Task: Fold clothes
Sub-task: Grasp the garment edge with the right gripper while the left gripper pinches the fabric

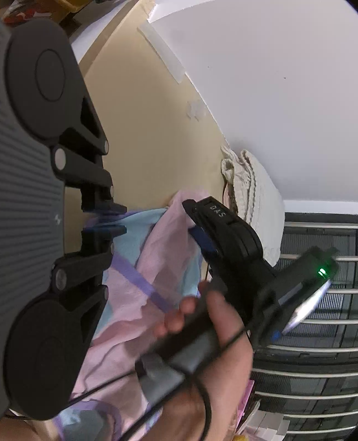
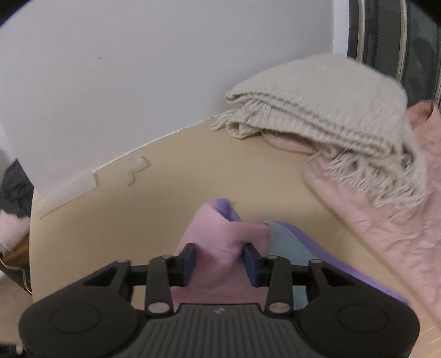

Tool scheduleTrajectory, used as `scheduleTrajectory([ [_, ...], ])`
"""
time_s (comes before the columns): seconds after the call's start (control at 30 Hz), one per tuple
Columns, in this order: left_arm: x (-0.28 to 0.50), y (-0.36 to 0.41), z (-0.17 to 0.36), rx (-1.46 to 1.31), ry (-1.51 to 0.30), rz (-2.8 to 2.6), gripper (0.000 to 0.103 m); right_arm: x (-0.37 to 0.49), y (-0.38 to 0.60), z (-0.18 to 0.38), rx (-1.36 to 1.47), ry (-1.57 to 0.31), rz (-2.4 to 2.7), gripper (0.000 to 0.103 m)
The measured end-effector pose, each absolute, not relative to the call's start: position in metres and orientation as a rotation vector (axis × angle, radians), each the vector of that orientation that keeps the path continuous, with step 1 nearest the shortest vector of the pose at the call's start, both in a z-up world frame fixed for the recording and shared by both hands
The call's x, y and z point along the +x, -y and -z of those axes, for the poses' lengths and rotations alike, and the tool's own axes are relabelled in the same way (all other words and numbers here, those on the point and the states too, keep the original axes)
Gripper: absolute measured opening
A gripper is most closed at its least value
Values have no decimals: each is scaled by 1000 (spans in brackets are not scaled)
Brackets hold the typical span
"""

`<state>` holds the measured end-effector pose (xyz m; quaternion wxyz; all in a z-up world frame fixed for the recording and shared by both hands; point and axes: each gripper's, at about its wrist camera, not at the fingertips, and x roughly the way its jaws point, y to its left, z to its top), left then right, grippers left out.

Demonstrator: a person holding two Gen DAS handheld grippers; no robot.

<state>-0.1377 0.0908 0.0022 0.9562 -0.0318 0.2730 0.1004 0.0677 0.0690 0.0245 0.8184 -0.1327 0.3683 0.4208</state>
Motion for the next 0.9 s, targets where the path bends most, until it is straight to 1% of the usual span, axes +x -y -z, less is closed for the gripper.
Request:
scheduleTrajectory([
  [0.03, -139, -90, -2, -63, -554, -202, 6, 67, -67, -25, -263, -778, -887, 1],
  [0.13, -141, -90, -3, -57, -562, -188, 3, 77, -37, -30, -198, -790, -743, 2],
  [0.2, -141, -89, -4, -53, -566, -178, 3, 82, -10, -32, -149, -803, -662, 0],
  [0.3, -140, -89, -4, -56, -574, -135, 3, 87, 31, -34, -97, -806, -587, 2],
  [0.37, -137, -93, -7, -100, -586, -88, 12, 86, 48, -33, -86, -838, -600, 2],
  [0.4, -134, -99, -10, -141, -593, -71, 25, 85, 50, -31, -108, -834, -586, 6],
  [0.43, -130, -104, -12, -179, -591, -59, 36, 81, 54, -31, -136, -819, -576, 7],
  [0.47, -124, -107, -16, -208, -586, -50, 37, 79, 57, -32, -151, -809, -575, 7],
  [0.5, -116, -110, -19, -223, -586, -40, 37, 79, 60, -35, -133, -801, -578, 17],
  [0.53, -108, -112, -20, -237, -586, -24, 37, 80, 62, -38, -114, -793, -582, 22],
  [0.57, -99, -114, -21, -253, -584, -5, 37, 83, 62, -40, -87, -782, -591, 29],
  [0.63, -80, -117, -22, -286, -596, 30, 37, 89, 60, -45, -36, -766, -603, 30],
  [0.67, -72, -117, -20, -299, -611, 41, 37, 92, 58, -47, -18, -755, -620, 31],
  [0.7, -65, -116, -18, -310, -624, 52, 34, 95, 55, -49, -22, -752, -640, 32],
  [0.73, -59, -116, -14, -325, -637, 70, 19, 97, 52, -50, -25, -752, -662, 33],
  [0.77, -55, -116, -11, -342, -647, 90, 10, 103, 45, -47, -32, -779, -697, 38],
  [0.8, -52, -117, -8, -353, -653, 97, 2, 106, 39, -43, -38, -801, -723, 38],
  [0.83, -52, -118, -7, -357, -647, 86, 2, 109, 33, -38, -61, -814, -732, 38],
  [0.87, -53, -119, -7, -352, -637, 59, 1, 112, 26, -33, -85, -827, -740, 36],
  [0.9, -57, -120, -9, -344, -619, 26, 1, 114, 20, -29, -108, -839, -746, 15],
])
